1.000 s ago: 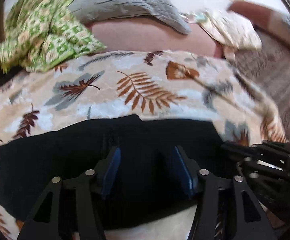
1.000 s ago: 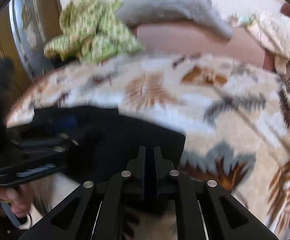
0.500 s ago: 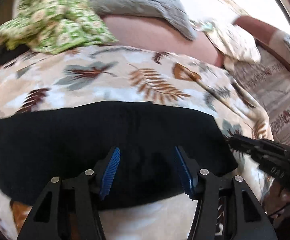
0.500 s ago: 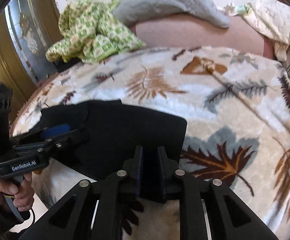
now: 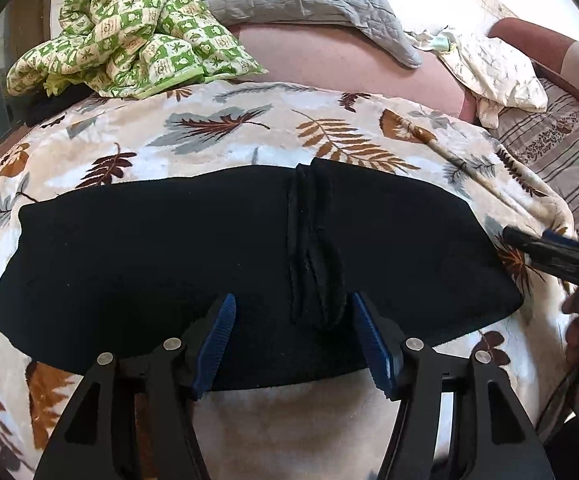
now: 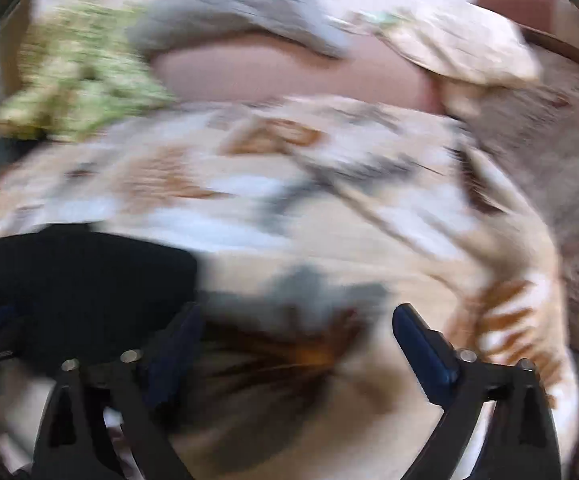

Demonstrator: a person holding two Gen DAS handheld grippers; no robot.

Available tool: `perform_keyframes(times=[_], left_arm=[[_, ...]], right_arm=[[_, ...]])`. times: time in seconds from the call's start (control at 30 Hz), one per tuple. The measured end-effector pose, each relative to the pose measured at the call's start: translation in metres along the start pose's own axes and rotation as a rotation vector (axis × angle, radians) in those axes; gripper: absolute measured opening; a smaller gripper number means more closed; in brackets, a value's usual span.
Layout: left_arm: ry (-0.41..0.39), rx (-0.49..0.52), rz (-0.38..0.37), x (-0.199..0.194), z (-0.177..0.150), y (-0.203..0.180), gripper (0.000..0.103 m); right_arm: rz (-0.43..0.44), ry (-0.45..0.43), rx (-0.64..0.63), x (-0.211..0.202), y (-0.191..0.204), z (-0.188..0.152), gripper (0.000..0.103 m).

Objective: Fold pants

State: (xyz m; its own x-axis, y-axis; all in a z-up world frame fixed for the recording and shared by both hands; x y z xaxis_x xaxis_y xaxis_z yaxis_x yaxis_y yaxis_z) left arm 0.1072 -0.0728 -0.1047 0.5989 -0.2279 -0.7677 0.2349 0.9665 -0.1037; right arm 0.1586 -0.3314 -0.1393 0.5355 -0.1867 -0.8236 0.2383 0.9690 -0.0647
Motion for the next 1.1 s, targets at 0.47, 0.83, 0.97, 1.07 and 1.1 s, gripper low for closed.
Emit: perform_keyframes(times=[0.47,0.83,0.97,1.07,1.1], left_arm=[[-0.005,-0.021,-0.022,0.003,0.001,0.006,0.067],[-0.002,-0.023,-0.023,0.007,0.002,0.005,0.070],[-0.005,-0.025,-0.019,0.007,0.001,0.005,0.071],[-0.006,-0.026,-0.020,0.007,0.001,0.005,0.071],[-0.006,-0.027,-0.020,0.008,0.001,0.005,0.071]], right_arm=[[0.004,0.051,0.020,0.029,-0.013,-0.011,0.102],[0.006,0.051,0.021,0.029,-0.012,-0.012,0.102],[0.006,0.051,0.021,0.029,-0.012,-0.012,0.102],[0.006,0.051,0.021,0.029,-0.012,-0.012,0.102],[0.007,0.051,0.021,0.029,-0.012,-0.012,0.102]])
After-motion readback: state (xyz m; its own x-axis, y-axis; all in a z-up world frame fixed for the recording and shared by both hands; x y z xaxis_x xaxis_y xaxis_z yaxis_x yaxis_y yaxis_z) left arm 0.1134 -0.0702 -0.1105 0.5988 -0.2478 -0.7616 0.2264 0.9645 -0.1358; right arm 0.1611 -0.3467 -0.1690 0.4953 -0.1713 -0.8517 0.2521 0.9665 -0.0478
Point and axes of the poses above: each gripper's, at about its wrist camera, not at the fingertips, and x roughly the way its jaws point, y to its left, z to its top, the point moved 8 cm from there along x, roughly the way its jaws point
